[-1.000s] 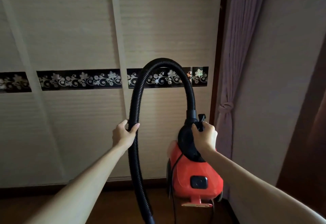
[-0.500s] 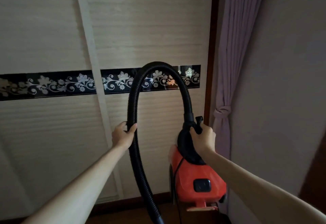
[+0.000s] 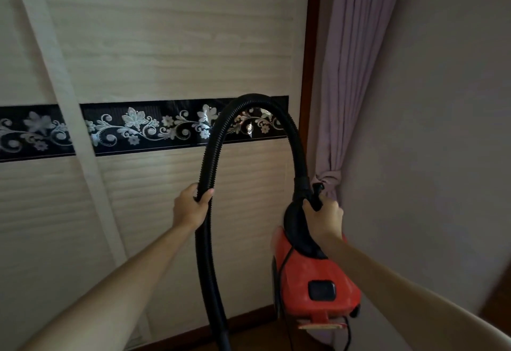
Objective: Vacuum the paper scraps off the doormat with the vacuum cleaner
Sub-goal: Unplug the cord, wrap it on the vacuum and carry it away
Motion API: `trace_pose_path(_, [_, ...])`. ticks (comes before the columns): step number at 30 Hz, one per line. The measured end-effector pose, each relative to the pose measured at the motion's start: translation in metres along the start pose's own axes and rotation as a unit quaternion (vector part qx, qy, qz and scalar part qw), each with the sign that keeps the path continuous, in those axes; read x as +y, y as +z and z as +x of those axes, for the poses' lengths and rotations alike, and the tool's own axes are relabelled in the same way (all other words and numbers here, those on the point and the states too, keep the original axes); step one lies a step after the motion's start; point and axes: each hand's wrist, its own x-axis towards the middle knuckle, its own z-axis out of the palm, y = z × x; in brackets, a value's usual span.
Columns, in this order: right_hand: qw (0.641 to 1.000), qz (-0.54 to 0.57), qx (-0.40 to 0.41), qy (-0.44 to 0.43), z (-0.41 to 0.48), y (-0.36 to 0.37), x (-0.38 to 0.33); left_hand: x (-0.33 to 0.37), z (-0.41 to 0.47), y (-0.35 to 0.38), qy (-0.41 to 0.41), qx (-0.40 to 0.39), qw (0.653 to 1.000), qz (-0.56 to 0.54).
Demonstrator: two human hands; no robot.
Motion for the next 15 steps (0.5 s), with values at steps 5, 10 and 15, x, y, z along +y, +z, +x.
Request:
trace_pose_path(5, [0.999, -0.021, 0.030, 0.024, 0.025, 0.000, 0.014, 0.001, 0.034, 0.045, 0.022, -0.035, 0.999, -0.021])
trace_pose_path(10, [0.994, -0.017, 0.084, 0.062, 0.050, 0.011, 0.022, -0.004, 0.074, 0.093, 0.040, -0.094, 0.993, -0.057])
trace_pose_path(15, [0.984, -0.051, 0.149, 0.080, 0.068, 0.029, 0.024, -0.013, 0.117, 0.143, 0.072, -0.175, 0.977, -0.095])
